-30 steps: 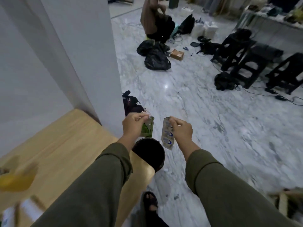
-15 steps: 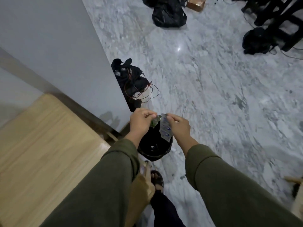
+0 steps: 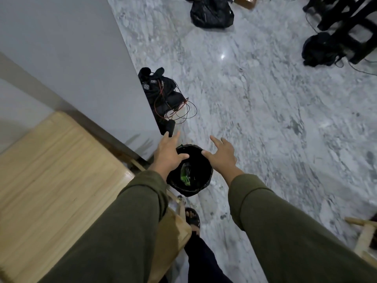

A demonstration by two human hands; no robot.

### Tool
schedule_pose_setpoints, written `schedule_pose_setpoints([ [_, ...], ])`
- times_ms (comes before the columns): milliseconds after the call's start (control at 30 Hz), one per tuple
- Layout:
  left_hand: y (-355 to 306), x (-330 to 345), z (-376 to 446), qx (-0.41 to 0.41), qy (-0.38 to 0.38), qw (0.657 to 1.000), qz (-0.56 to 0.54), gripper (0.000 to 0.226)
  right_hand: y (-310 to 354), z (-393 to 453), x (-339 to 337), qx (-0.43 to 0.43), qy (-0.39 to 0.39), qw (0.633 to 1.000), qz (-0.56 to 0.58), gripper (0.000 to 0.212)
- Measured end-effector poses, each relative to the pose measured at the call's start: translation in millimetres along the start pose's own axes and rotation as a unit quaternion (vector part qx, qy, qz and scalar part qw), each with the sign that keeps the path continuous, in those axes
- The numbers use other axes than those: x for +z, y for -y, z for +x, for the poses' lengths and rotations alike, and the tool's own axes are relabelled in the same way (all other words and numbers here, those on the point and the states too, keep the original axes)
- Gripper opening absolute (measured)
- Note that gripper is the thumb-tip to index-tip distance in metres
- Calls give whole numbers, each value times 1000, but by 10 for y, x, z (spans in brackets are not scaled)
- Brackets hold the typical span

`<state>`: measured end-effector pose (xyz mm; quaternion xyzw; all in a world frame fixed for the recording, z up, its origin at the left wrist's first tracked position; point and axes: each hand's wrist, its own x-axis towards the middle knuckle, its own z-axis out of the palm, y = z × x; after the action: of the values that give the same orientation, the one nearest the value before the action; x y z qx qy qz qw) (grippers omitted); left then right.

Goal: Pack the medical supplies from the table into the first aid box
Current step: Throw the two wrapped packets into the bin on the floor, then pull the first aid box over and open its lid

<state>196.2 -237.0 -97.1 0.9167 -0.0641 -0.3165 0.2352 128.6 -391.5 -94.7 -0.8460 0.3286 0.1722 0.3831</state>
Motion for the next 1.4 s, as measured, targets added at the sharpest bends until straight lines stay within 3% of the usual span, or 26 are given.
schedule_pose_setpoints([
  [333,-98,-524,-672,70,-56,995,49,90,374,-744,-202,-28,-72,995,-65,66],
  [733,179,-1399,-2263,162,-154,967,123,92,918,-2367,-220,-72,-176,981,-49,67],
  [1000,709,-1926,-3102,107,-230,963,89,93,1603,-3050,-82,-184,-184,963,-67,64],
  [1400,1898,-2290,-4235,-35,-338,941,9,97,2498,-3881,728,-370,-104,912,-145,63],
])
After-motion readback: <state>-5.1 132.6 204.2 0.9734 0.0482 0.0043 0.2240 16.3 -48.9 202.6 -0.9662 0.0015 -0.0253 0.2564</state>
